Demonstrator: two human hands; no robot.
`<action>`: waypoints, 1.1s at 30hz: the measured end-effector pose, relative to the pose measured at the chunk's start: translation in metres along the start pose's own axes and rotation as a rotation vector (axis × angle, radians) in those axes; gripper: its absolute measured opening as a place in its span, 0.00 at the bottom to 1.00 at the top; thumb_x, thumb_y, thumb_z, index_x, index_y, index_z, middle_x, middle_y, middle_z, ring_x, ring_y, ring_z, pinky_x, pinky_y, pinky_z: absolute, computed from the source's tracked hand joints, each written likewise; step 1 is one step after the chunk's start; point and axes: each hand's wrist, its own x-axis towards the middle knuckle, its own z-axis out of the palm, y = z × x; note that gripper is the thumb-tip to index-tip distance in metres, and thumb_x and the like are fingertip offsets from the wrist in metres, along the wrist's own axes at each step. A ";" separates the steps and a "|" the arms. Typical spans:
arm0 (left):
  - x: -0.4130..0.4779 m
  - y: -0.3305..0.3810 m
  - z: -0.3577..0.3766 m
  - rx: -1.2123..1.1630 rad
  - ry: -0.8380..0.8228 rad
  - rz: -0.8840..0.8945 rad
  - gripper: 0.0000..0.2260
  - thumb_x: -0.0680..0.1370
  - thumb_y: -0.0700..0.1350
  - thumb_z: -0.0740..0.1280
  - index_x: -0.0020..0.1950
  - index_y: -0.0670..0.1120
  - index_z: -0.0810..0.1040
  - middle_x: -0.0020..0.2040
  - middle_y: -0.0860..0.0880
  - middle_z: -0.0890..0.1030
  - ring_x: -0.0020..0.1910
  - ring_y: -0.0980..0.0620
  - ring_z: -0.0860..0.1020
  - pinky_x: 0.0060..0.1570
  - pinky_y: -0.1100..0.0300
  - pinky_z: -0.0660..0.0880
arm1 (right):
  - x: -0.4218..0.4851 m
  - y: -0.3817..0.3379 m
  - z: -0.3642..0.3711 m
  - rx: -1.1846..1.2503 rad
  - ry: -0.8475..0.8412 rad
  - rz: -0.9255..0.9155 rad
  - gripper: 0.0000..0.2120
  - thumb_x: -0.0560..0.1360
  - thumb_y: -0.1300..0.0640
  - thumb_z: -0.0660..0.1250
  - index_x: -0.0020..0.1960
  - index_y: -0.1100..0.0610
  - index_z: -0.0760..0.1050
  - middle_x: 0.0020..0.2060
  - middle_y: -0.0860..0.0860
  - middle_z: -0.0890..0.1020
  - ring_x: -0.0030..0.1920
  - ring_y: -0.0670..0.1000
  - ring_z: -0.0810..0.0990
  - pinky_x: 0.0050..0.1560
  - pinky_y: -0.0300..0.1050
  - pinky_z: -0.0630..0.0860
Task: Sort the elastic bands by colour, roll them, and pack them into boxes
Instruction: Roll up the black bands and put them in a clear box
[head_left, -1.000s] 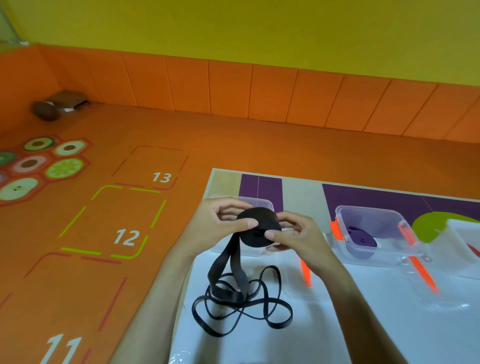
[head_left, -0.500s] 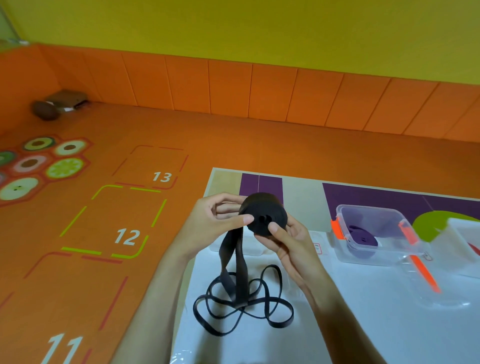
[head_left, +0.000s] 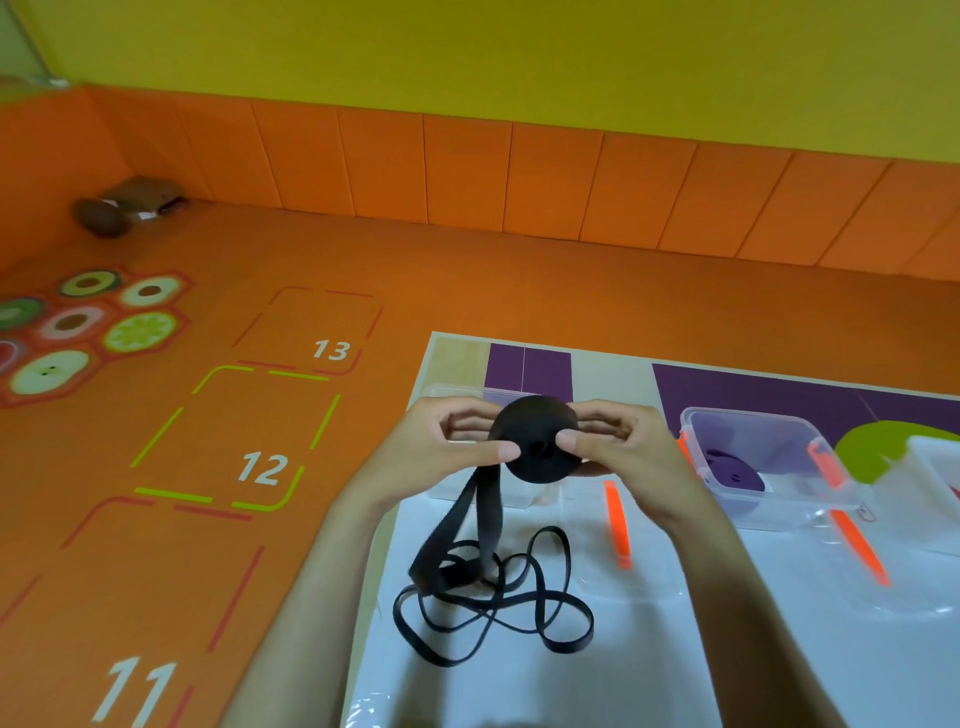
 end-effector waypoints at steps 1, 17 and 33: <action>-0.001 -0.002 0.002 -0.015 0.005 -0.008 0.14 0.74 0.51 0.81 0.58 0.54 0.87 0.57 0.51 0.89 0.58 0.50 0.87 0.59 0.61 0.81 | -0.001 0.004 0.002 0.076 0.044 0.013 0.16 0.68 0.46 0.80 0.54 0.51 0.87 0.50 0.57 0.89 0.53 0.59 0.89 0.49 0.51 0.87; -0.007 -0.009 0.009 -0.006 0.033 -0.064 0.12 0.74 0.46 0.81 0.58 0.50 0.88 0.53 0.49 0.90 0.55 0.49 0.88 0.56 0.59 0.83 | -0.002 0.020 -0.001 -0.094 -0.038 0.021 0.17 0.73 0.43 0.75 0.59 0.48 0.85 0.53 0.53 0.88 0.54 0.54 0.89 0.47 0.48 0.86; -0.006 -0.006 -0.005 -0.079 0.260 -0.034 0.06 0.80 0.50 0.75 0.56 0.52 0.88 0.50 0.48 0.90 0.51 0.51 0.88 0.49 0.65 0.80 | -0.009 0.052 0.052 0.509 -0.058 0.176 0.18 0.80 0.46 0.74 0.67 0.53 0.83 0.67 0.58 0.83 0.69 0.59 0.82 0.60 0.56 0.84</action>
